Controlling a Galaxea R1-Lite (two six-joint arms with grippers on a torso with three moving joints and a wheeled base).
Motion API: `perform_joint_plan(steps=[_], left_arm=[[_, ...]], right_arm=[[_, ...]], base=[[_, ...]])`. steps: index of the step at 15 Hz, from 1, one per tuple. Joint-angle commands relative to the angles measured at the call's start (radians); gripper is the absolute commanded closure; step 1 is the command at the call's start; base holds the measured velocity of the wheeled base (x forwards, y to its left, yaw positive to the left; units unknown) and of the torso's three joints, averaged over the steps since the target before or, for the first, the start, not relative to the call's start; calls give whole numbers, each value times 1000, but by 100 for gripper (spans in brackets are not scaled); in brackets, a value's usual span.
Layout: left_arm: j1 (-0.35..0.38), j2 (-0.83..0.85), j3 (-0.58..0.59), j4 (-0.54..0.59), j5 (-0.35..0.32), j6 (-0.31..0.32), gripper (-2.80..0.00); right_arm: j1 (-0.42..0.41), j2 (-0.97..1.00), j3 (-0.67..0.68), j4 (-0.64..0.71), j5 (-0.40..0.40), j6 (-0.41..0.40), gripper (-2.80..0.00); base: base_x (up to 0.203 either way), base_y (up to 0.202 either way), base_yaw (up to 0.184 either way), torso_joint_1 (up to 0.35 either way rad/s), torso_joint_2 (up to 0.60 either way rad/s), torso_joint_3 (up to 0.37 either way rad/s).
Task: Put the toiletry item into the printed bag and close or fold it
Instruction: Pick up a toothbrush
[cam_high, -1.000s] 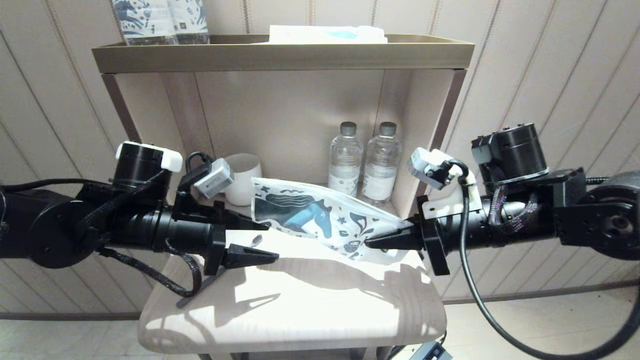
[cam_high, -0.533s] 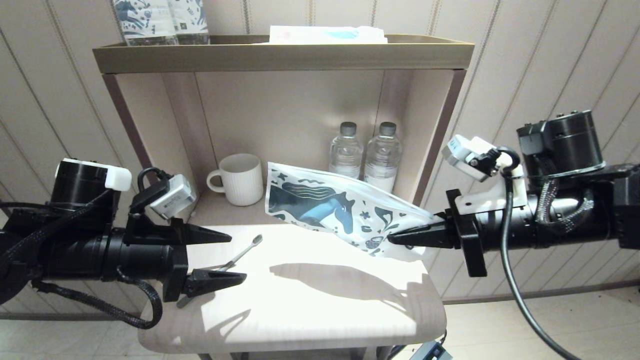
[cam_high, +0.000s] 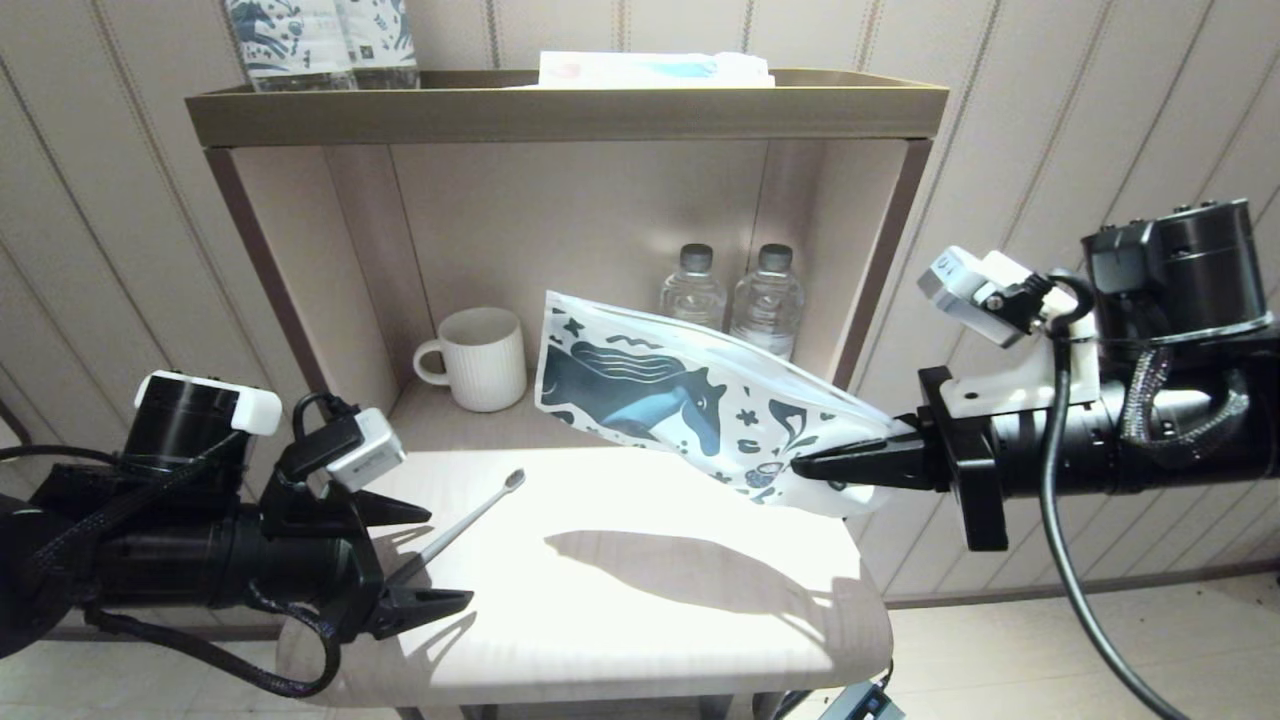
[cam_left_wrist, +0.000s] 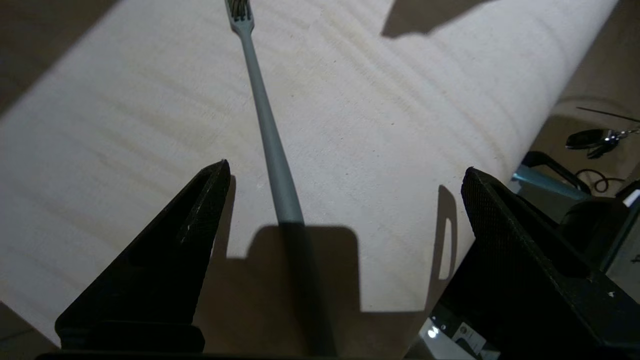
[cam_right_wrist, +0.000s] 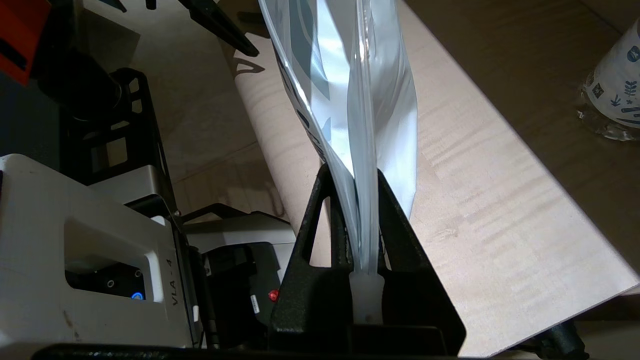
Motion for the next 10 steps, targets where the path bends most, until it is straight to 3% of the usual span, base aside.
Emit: perform_joint_plan(steps=[1, 6, 7, 10], left_arm=[[0, 77, 3, -31, 8, 3, -280], [1, 205, 11, -221, 21, 11, -280], [2, 202, 19, -226, 21, 16, 0], [2, 193, 22, -220, 21, 30, 0]], right_arm=[[0, 2, 1, 0, 4, -1, 0], [-2, 4, 2, -1, 3, -1, 0], [-11, 4, 2, -1, 4, -1, 0], [-18, 2, 3, -2, 7, -2, 0]], base=[[0, 0, 0, 0, 0, 0], [0, 0, 0, 0, 0, 0], [0, 0, 0, 0, 0, 0], [0, 0, 0, 0, 0, 0]])
